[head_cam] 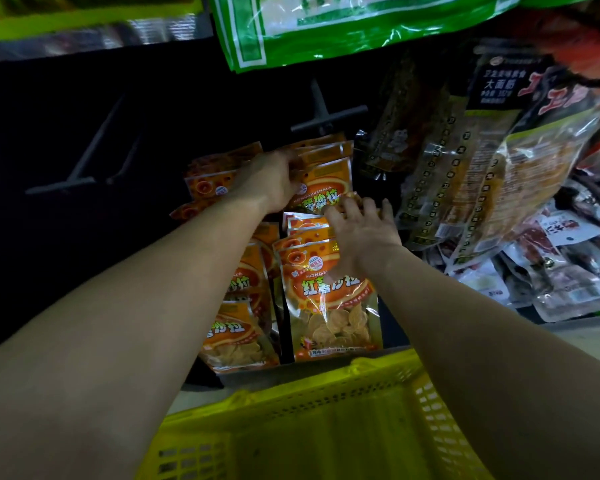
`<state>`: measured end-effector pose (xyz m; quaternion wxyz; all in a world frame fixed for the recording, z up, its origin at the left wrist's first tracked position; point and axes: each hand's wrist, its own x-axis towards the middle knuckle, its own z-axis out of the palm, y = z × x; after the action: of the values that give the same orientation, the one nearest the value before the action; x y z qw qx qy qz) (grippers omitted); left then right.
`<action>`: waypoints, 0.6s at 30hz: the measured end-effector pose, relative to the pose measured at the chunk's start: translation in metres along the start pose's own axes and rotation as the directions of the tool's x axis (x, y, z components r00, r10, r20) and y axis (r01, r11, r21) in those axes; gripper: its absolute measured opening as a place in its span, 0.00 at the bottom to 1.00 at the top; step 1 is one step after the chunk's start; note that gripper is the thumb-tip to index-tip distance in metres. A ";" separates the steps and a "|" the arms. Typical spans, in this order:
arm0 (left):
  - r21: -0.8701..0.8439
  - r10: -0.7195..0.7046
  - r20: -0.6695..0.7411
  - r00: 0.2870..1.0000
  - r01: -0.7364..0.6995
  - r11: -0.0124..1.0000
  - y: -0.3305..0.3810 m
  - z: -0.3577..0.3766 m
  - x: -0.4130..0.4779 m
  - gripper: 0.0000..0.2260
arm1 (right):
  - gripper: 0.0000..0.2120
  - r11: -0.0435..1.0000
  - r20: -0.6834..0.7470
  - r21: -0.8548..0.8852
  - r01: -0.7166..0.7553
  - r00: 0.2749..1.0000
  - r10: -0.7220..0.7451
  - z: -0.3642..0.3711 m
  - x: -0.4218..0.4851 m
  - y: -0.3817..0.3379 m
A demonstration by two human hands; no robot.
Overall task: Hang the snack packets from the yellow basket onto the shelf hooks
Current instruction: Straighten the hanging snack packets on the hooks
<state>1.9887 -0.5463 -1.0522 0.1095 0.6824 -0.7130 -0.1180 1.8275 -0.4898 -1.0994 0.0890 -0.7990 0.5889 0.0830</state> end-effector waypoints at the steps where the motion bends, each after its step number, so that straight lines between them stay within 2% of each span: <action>1: 0.013 -0.007 -0.002 1.000 0.007 1.000 -0.001 0.002 0.002 0.21 | 0.58 1.000 0.002 -0.004 -0.002 1.000 0.002 0.001 0.002 0.000; 8: -0.008 0.056 -0.051 0.997 -0.056 0.998 -0.004 0.013 0.004 0.09 | 0.56 1.000 -0.040 0.008 -0.014 0.999 0.014 0.008 0.002 -0.001; 11: 0.108 0.111 -0.085 0.990 -0.102 0.989 -0.005 0.015 0.004 0.10 | 0.55 1.000 -0.057 0.022 -0.020 0.998 0.021 0.011 0.002 -0.001; 13: 0.168 0.091 -0.124 0.988 -0.069 0.983 -0.005 0.012 0.007 0.11 | 0.54 0.999 -0.070 0.023 -0.028 0.997 0.029 0.014 0.002 -0.002; 18: 0.102 -0.014 -0.070 0.997 0.021 0.995 -0.001 0.014 0.013 0.16 | 0.56 0.999 -0.080 0.023 -0.031 0.996 0.033 0.020 0.005 -0.005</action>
<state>1.9849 -0.5587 -1.0661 0.0979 0.6971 -0.7078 -0.0585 1.8326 -0.4879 -1.1199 0.0725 -0.7912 0.6055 0.0458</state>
